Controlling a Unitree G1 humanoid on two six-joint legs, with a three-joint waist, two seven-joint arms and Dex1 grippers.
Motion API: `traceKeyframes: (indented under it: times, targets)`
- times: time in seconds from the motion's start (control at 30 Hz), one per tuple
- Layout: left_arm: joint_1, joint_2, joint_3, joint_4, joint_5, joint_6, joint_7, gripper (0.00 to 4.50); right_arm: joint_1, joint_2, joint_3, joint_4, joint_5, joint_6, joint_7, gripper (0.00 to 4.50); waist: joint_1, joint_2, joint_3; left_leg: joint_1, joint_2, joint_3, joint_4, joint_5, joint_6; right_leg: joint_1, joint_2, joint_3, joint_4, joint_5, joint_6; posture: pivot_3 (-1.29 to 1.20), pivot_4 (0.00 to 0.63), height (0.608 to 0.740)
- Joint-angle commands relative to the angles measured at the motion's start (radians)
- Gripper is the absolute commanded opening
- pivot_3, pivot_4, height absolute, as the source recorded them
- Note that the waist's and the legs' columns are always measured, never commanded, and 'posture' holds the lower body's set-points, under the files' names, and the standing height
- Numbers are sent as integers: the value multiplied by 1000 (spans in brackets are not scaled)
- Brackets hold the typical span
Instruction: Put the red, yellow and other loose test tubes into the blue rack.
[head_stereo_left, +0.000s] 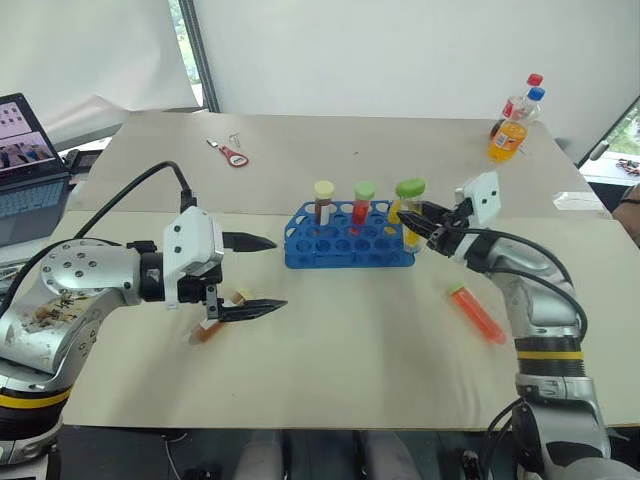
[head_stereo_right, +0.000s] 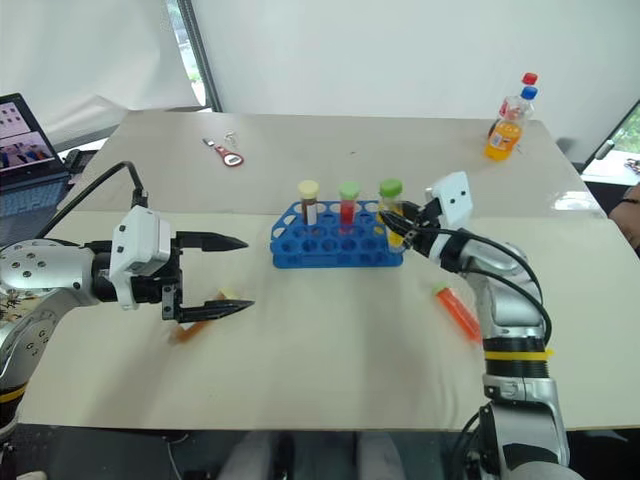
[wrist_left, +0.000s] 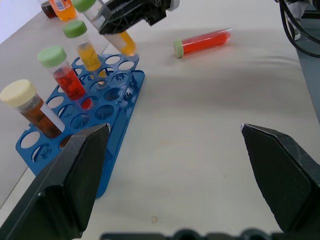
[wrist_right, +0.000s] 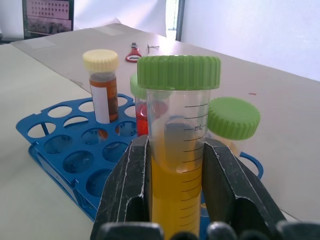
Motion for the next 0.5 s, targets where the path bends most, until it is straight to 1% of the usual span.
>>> traceKeyframes:
  times: [0.03,0.5]
  targets:
    - [-27,-1,3,-8,-8,-8,0,4500,-18,8,-4,0,5,-54,-27,988,0,0,0,0,0,0,0,0,0,0,0,0,0,0,0,0,150,733]
    - [-42,-4,-8,1,1,-15,-1,4500,-12,35,37,89,-25,-172,-80,987,0,0,0,1,0,0,0,0,0,1,0,0,0,0,0,0,150,733]
